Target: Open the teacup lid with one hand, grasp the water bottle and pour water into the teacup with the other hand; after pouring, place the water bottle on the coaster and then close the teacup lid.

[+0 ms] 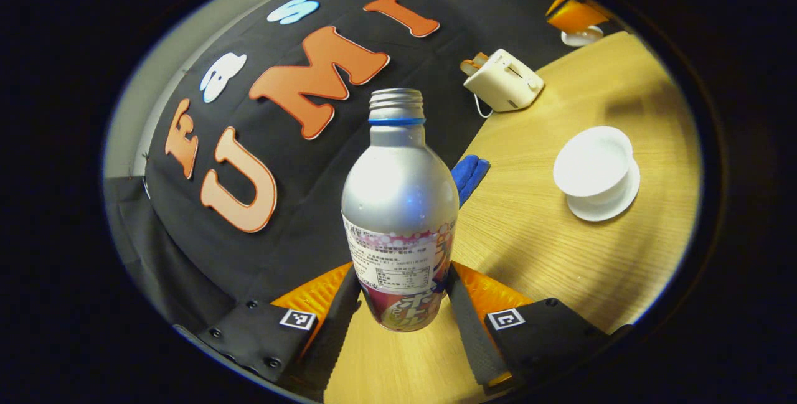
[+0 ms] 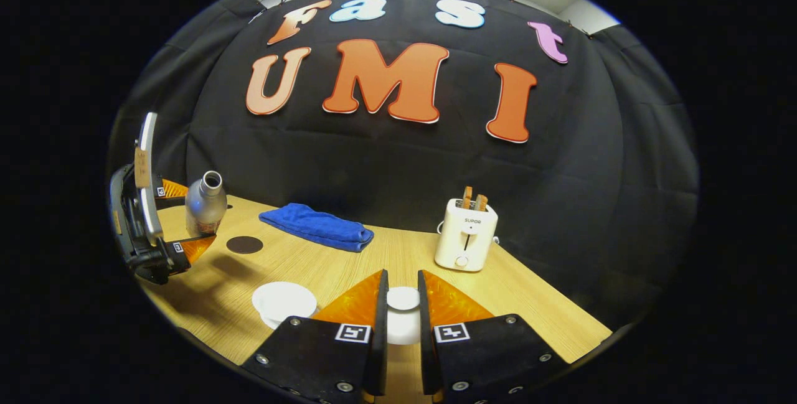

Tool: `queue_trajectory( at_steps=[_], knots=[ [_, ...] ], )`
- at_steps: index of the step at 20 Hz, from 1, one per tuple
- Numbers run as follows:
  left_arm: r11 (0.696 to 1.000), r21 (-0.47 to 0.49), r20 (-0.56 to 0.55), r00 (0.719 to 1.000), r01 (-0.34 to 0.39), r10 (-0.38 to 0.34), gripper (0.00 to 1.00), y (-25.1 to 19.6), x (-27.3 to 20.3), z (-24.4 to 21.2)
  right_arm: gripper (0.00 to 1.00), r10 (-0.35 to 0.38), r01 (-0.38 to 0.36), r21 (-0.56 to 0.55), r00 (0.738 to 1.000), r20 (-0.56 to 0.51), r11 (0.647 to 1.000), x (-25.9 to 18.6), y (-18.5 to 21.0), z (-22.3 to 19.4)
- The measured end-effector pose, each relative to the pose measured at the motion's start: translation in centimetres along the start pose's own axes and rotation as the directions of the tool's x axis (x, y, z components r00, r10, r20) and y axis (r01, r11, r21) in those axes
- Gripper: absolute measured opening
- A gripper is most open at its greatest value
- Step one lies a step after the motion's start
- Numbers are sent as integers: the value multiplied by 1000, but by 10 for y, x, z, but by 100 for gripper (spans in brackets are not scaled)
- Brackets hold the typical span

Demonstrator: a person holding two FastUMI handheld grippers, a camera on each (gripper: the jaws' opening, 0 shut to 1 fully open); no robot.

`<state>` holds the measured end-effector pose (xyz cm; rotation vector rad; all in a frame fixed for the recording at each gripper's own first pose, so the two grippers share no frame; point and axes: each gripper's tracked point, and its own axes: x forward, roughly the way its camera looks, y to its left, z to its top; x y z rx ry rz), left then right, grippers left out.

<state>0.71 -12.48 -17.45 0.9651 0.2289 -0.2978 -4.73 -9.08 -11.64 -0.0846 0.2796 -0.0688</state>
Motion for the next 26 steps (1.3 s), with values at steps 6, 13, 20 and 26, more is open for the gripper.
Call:
queue_trajectory(
  at_steps=[6,13,20,26],
  knots=[
    [975,220,23,999,-31,26,82,1,5,6,23,-24,24,9,1000,-2,1000,-5,-13,-3],
    [901,430,75,997,-56,27,88,-2,13,19,23,-55,55,12,998,-2,998,-8,-27,-6],
    [816,572,115,993,-83,20,82,2,12,29,23,-54,54,-18,999,0,998,-11,-27,-9],
    [743,666,129,991,-65,-29,84,-9,18,42,23,-48,48,-27,999,0,998,-10,-26,-10]
  ],
)
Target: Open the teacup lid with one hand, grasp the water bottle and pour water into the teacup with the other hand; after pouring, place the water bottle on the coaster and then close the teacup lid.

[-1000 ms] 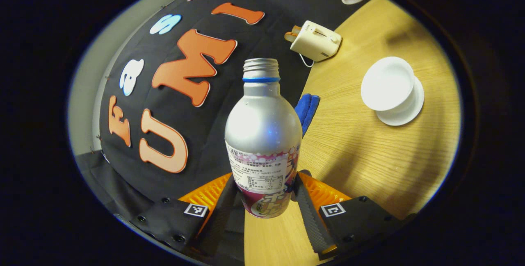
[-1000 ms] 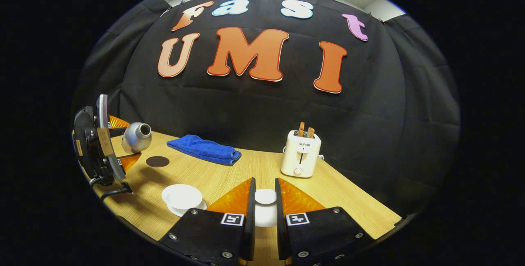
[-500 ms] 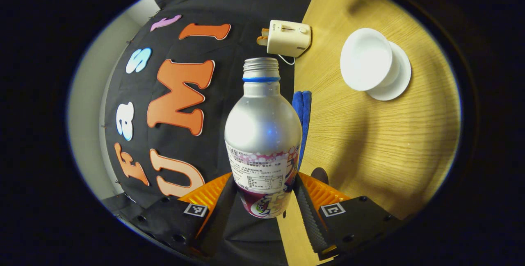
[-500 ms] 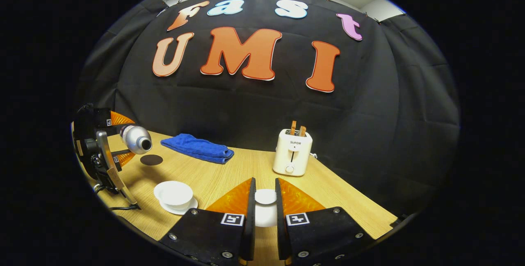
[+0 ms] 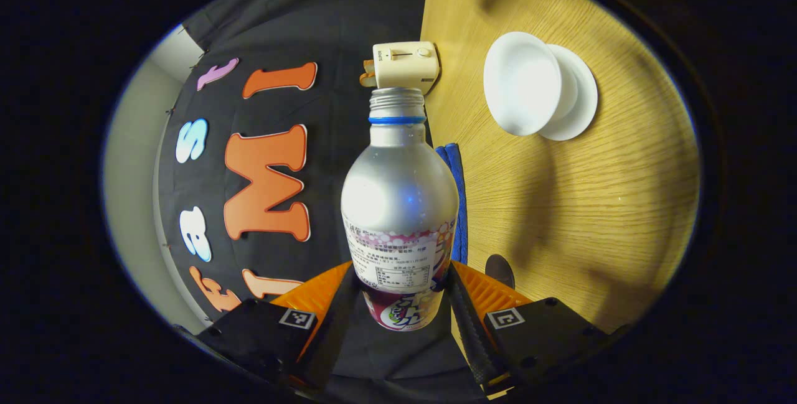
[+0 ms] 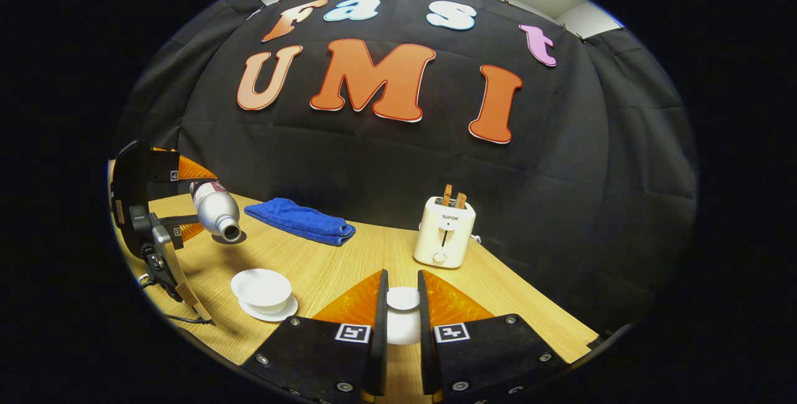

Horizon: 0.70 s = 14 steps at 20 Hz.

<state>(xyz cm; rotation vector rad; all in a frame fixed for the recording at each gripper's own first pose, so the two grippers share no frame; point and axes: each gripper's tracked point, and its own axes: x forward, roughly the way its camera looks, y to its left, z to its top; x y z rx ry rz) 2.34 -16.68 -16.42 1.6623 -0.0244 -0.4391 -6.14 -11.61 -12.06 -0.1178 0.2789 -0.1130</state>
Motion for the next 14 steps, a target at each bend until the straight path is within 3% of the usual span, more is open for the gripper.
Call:
queue_trajectory(
  at_steps=[2,5,7,9,10,14],
  knots=[
    [999,43,7,1000,13,-14,88,-2,2,4,23,1,-1,4,1000,7,1000,-1,-1,0],
    [995,95,13,1000,24,-26,82,-3,6,9,23,-3,3,3,1000,9,1000,-2,-3,0],
    [992,121,9,999,30,-31,88,-1,8,9,23,-6,6,5,1000,9,1000,-3,-3,0],
    [988,151,-1,999,35,-35,82,-1,8,8,23,-7,7,6,1000,10,1000,-5,-4,-1],
    [986,160,-9,999,40,-39,88,-1,8,6,23,-7,7,6,1000,10,1000,-5,-5,-1],
    [972,229,-27,999,50,-45,85,2,9,-1,23,-8,8,6,1000,14,1000,-5,-3,-1]
  ],
)
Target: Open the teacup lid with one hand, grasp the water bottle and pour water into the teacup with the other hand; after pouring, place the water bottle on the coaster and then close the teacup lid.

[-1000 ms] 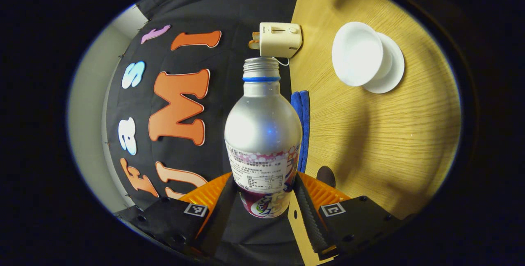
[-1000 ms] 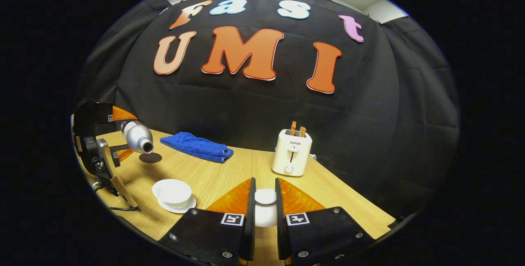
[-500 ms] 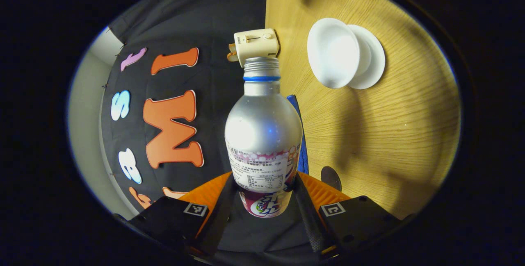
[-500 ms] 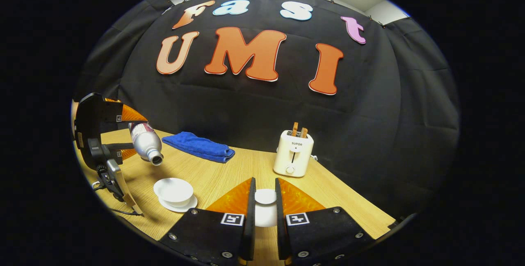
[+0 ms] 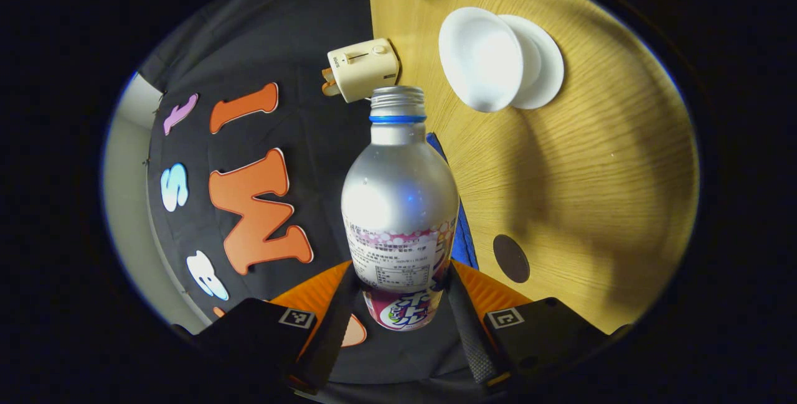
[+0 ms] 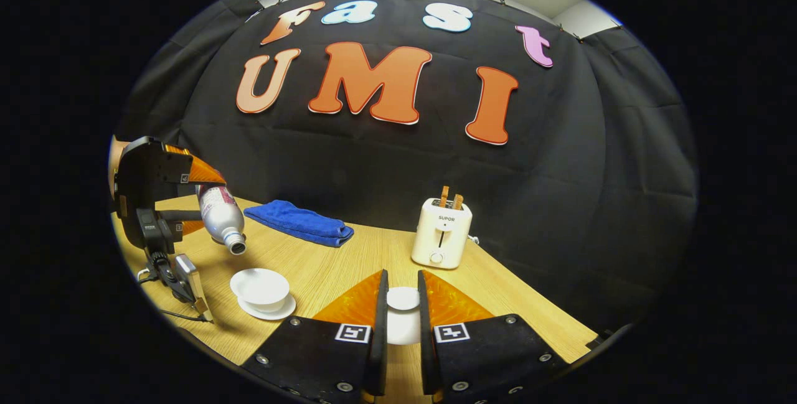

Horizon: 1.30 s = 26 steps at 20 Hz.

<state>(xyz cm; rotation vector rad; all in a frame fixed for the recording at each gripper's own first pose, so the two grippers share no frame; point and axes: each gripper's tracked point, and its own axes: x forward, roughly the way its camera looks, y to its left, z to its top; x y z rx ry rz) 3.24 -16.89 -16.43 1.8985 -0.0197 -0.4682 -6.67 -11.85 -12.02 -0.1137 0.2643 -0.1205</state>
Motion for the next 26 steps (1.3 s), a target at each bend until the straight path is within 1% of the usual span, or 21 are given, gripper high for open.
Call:
queue_trajectory(
  at_steps=[4,7,8,12,13,14,16,18,25,26],
  knots=[
    [999,46,-5,1000,-6,6,85,4,0,-3,23,4,-4,-6,1000,8,1000,-2,2,1],
    [996,84,-1,1000,-18,18,87,11,2,0,23,5,-5,-12,1000,9,1000,-1,3,2],
    [995,94,2,1000,-24,24,85,13,1,0,23,6,-5,-16,1000,9,1000,-2,3,2],
    [990,134,-2,999,-35,36,85,21,3,0,23,9,-8,-23,1000,11,1000,-1,5,4],
    [989,145,-5,999,-38,39,87,23,4,-2,23,12,-12,-25,1000,11,1000,-1,6,2],
    [986,162,-5,999,-40,42,85,23,2,-2,23,11,-11,-27,1000,12,1000,-1,6,3],
    [976,210,0,999,-48,49,85,27,4,3,23,13,-13,-29,1000,14,999,0,7,4],
    [971,232,5,999,-49,49,83,29,6,5,23,17,-16,-33,1000,17,999,0,8,5],
    [953,299,14,998,-55,53,83,42,4,13,23,20,-20,-43,1000,21,999,-2,8,7],
    [949,309,13,998,-56,55,87,44,3,12,23,18,-17,-45,1000,22,999,-2,7,8]
  ],
)
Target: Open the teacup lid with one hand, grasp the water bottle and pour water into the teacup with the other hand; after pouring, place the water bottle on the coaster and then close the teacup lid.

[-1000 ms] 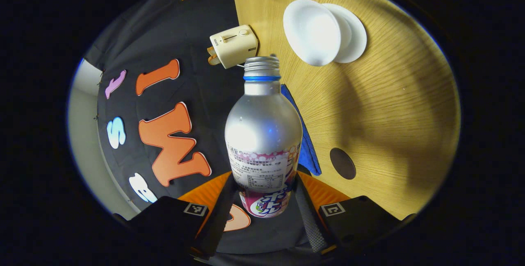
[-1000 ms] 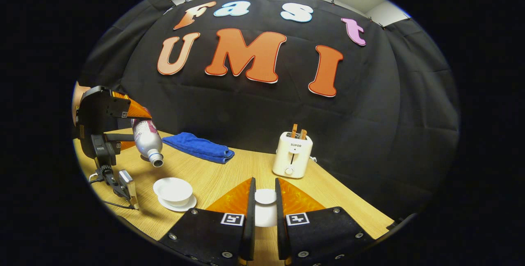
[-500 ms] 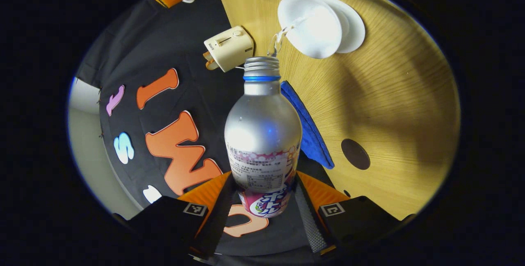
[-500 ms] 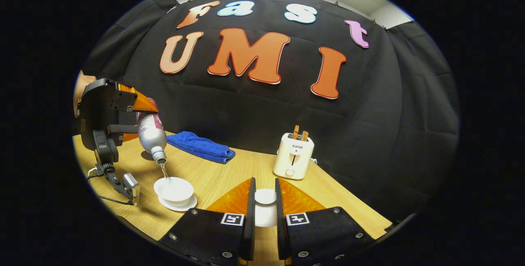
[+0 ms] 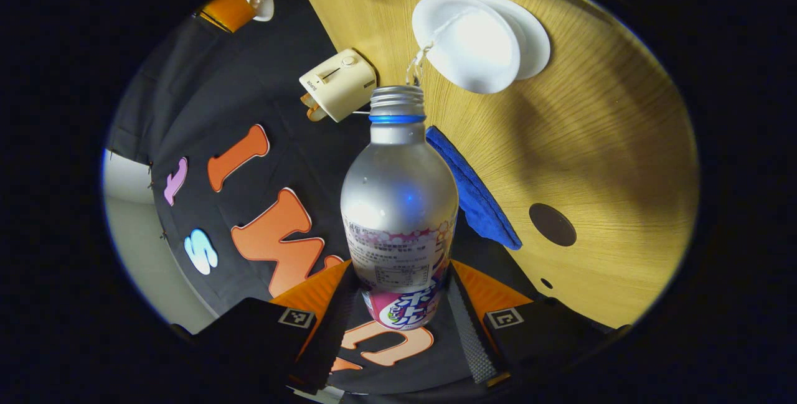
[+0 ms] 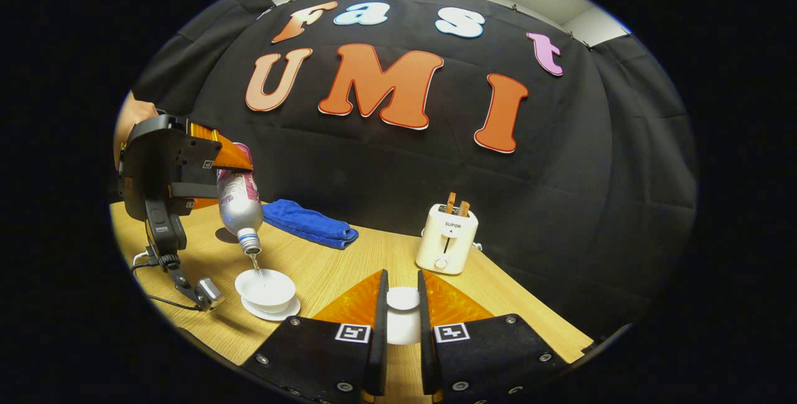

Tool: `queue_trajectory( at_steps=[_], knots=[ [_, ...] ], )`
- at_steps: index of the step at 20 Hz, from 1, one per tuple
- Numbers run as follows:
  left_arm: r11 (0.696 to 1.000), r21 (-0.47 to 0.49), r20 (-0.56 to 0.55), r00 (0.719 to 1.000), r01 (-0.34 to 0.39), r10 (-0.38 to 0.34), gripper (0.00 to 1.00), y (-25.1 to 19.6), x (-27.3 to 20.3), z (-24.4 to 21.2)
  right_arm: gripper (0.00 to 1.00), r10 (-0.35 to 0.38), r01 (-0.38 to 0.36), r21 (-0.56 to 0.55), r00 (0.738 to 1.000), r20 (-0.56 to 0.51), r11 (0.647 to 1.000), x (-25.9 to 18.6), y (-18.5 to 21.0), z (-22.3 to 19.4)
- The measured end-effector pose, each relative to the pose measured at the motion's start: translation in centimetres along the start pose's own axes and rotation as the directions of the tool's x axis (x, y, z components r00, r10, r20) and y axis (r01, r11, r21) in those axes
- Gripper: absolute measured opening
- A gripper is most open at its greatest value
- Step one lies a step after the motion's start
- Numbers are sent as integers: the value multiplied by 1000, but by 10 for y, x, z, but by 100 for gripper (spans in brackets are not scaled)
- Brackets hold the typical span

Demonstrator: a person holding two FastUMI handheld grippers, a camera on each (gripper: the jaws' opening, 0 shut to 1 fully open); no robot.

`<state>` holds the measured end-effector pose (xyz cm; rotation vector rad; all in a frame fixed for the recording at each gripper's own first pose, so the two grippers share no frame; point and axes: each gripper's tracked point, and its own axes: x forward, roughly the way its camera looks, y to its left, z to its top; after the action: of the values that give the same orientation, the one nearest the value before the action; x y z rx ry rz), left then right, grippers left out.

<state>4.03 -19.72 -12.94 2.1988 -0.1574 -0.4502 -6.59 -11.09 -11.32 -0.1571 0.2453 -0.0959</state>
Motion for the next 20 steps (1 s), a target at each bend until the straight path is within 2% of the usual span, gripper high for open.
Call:
queue_trajectory(
  at_steps=[5,6,7,8,11,14,15,16,17,20],
  knots=[
    [999,34,-2,1000,-10,11,83,4,-2,2,23,-5,5,0,1000,-3,1000,-1,-1,-1],
    [999,35,-1,1000,-11,11,83,5,0,1,23,-6,6,0,1000,-2,1000,-1,-1,-1],
    [999,34,-2,1000,-15,15,87,5,0,1,23,-5,5,-1,1000,-3,1000,-1,0,-1],
    [999,32,-2,1000,-16,16,83,3,-1,1,23,-4,4,-1,1000,-2,1000,-1,1,-1],
    [1000,18,1,1000,-19,19,85,4,0,2,23,2,-2,-2,1000,-4,1000,0,4,0],
    [999,-23,0,1000,-24,24,87,-2,-1,2,23,6,-6,-14,1000,-7,1000,0,8,0],
    [999,-38,1,1000,-28,28,82,-2,0,2,23,9,-9,-14,1000,-7,1000,1,10,1],
    [998,-51,-1,999,-35,35,85,-2,0,2,23,12,-12,-14,1000,-9,1000,1,12,2],
    [997,-70,4,999,-42,42,82,-3,0,2,23,15,-15,-14,1000,-9,1000,2,15,3],
    [988,-137,10,997,-68,70,85,0,-3,-1,23,25,-26,-12,1000,-13,1000,5,23,5]
  ],
)
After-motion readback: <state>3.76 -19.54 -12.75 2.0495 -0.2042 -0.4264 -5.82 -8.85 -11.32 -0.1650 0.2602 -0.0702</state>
